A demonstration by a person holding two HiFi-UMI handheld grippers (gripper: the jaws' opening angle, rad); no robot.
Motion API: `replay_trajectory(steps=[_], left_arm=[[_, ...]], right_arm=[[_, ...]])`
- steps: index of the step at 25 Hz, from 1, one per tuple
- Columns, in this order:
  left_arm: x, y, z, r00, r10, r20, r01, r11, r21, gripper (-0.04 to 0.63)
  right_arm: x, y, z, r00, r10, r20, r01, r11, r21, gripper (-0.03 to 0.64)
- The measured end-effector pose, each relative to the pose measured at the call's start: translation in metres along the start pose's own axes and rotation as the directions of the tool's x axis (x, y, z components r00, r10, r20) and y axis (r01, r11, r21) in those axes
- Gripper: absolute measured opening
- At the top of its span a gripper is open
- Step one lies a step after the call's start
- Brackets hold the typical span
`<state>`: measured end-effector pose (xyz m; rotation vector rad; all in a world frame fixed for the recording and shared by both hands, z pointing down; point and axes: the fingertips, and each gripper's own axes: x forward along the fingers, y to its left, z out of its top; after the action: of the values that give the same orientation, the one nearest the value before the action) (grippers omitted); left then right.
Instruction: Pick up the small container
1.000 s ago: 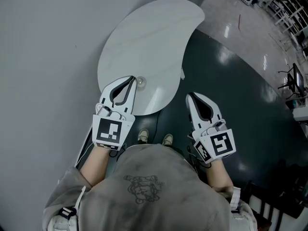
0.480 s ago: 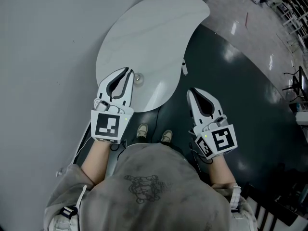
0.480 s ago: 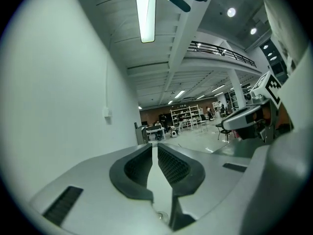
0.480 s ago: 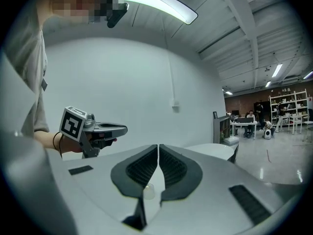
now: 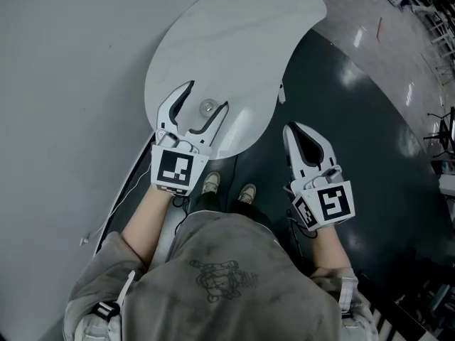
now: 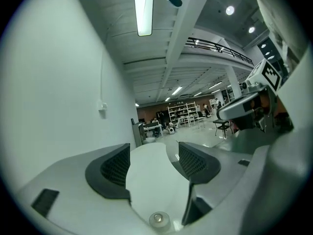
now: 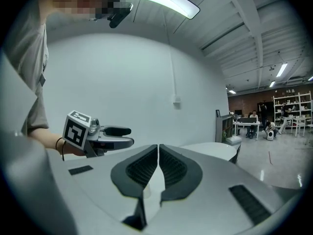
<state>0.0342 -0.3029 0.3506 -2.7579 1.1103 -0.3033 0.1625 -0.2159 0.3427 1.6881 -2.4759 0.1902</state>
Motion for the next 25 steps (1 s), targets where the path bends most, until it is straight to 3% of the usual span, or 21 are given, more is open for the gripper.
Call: replay_trajectory(steps=[4,15,25], left_arm=[[0.018,0.001,-0.046,0.999,0.0,-0.047,-0.001,1.0,-0.019,0.325],[0.062,0.0,-0.141,0.984,-0.032,-0.174,0.023,0.998,-0.055,0.337],[0.087,-0.01,-0.237,0.951,-0.06,-0.304,0.025,0.993,-0.117,0.337]], right_arm=[[0.022,-0.007,-0.019,1.0,0.005,-0.019,-0.005,1.0,-0.001,0.032],[0.063,-0.017,-0.073,0.996,0.015,-0.086,-0.011,0.999,0.043,0.032],[0.08,-0.022,-0.119,0.991,0.019,-0.131,-0.009,0.997,0.073,0.032]])
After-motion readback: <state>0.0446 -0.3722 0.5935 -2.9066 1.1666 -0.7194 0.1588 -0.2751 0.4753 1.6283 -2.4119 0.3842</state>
